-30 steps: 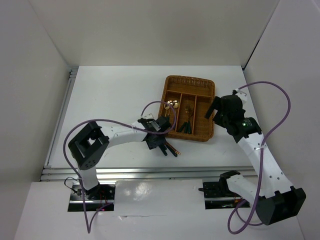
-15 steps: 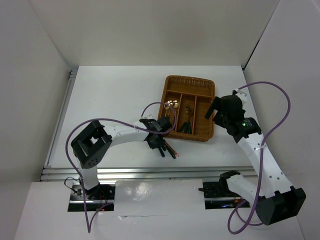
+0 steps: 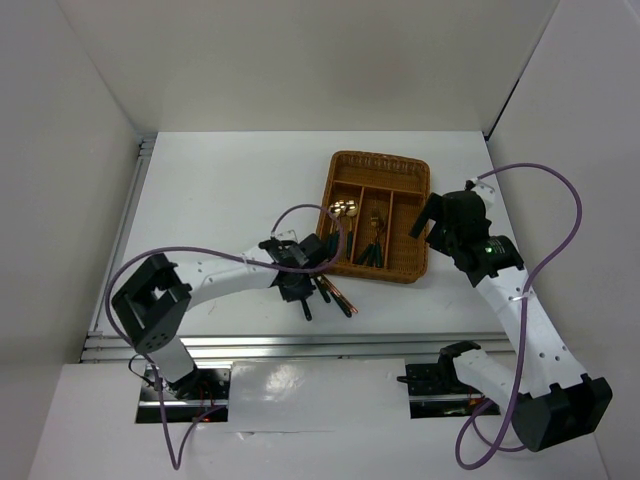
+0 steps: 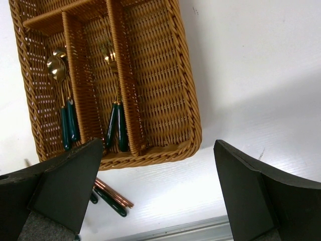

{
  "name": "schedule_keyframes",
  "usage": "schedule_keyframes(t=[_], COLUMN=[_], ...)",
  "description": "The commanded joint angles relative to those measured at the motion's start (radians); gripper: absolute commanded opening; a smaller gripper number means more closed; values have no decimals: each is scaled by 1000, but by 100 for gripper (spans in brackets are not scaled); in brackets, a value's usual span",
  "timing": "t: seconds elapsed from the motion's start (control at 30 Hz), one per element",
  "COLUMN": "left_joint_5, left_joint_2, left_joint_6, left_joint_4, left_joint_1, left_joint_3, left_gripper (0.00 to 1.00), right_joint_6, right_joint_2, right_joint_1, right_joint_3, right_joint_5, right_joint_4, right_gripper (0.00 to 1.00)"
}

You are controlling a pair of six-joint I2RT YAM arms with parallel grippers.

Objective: Sort the eating utensils into containers

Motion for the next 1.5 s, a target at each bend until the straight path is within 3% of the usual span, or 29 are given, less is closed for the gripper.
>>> schedule_keyframes(t=[0.0,0.23,0.43,0.73,1.13,1.27,1.33,1.43,1.47], left_joint_5=[-61,-72,124,339,469,417,399,399,399], left_joint_2=[-97,-147,-36,320,497,508,518,528,538], left_joint_6=[154,424,689,668,550,512,512,512,503], left_joint_4=[-88,-160,71,234,413,436,427,417,416], left_joint_1=[-4,-4,-4,-4,-4,-4,-4,5,16], left_joint_3=[88,338,546,768,831,831,831,831,831], left_gripper=[1,0,8,5,8,24,38,51,61], right_joint_6=[-9,0,24,57,56,56,56,56,56], right_joint_2=[-20,20,41,17,-66,-41,-41,-51,-60], right_joint_1=[-4,-4,-4,-4,-4,-4,-4,-4,-4], right_joint_3=[0,32,69,132,143,143,143,143,143], right_joint_5=[16,57,100,195,136,127,126,117,117], right_joint_4=[30,39,4,-94,-98,-107,-107,-107,-107], right_gripper=[100,100,100,100,100,100,100,100,100])
